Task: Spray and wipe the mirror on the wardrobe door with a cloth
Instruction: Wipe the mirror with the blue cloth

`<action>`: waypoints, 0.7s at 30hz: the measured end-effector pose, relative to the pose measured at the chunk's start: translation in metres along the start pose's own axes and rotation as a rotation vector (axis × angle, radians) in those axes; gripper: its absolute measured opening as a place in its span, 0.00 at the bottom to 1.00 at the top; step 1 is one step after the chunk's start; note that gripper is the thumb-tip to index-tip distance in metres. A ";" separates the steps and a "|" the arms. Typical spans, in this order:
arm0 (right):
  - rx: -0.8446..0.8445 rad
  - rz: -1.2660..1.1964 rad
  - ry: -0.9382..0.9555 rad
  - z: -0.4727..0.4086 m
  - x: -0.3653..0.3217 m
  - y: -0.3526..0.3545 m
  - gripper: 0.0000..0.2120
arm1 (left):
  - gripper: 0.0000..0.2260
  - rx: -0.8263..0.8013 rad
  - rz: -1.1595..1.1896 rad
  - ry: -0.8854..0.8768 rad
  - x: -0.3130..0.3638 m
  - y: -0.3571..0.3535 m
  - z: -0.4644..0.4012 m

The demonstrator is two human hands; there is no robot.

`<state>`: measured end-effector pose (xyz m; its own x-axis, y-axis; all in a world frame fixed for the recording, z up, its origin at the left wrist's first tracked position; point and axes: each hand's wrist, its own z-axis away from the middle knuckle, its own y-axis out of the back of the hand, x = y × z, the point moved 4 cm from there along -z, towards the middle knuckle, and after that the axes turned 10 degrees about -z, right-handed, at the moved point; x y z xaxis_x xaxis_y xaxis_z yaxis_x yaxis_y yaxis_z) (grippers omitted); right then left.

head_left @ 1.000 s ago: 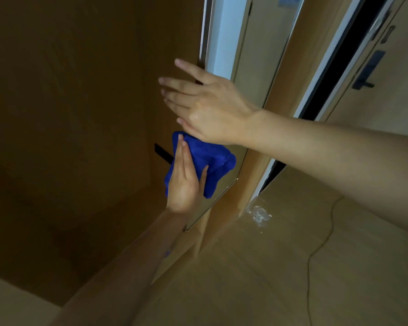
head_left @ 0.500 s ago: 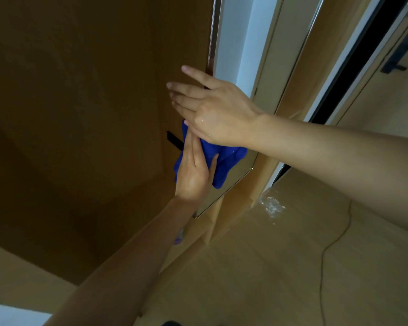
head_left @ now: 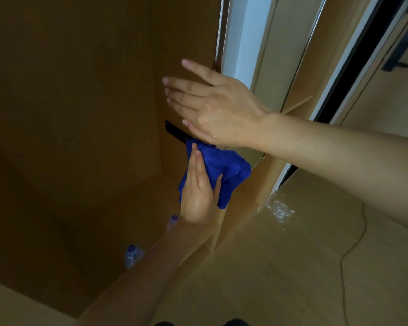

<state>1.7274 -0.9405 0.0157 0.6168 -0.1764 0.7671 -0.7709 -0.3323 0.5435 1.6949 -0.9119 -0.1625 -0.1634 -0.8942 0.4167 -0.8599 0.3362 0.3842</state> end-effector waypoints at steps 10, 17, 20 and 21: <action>0.044 0.062 -0.008 0.031 -0.083 -0.050 0.21 | 0.28 0.006 0.026 0.037 -0.025 -0.024 0.055; 0.091 0.090 -0.022 0.050 -0.112 -0.082 0.20 | 0.25 0.108 -0.012 -0.001 -0.037 -0.043 0.075; 0.084 0.038 -0.089 0.053 -0.113 -0.085 0.22 | 0.26 0.125 -0.019 -0.006 -0.039 -0.045 0.079; 0.080 0.032 -0.099 0.055 -0.114 -0.086 0.22 | 0.26 0.124 -0.007 -0.002 -0.040 -0.046 0.084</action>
<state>1.7316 -0.9427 -0.1370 0.6080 -0.2775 0.7438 -0.7775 -0.3976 0.4872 1.7008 -0.9164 -0.2659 -0.1580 -0.8970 0.4128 -0.9144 0.2907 0.2818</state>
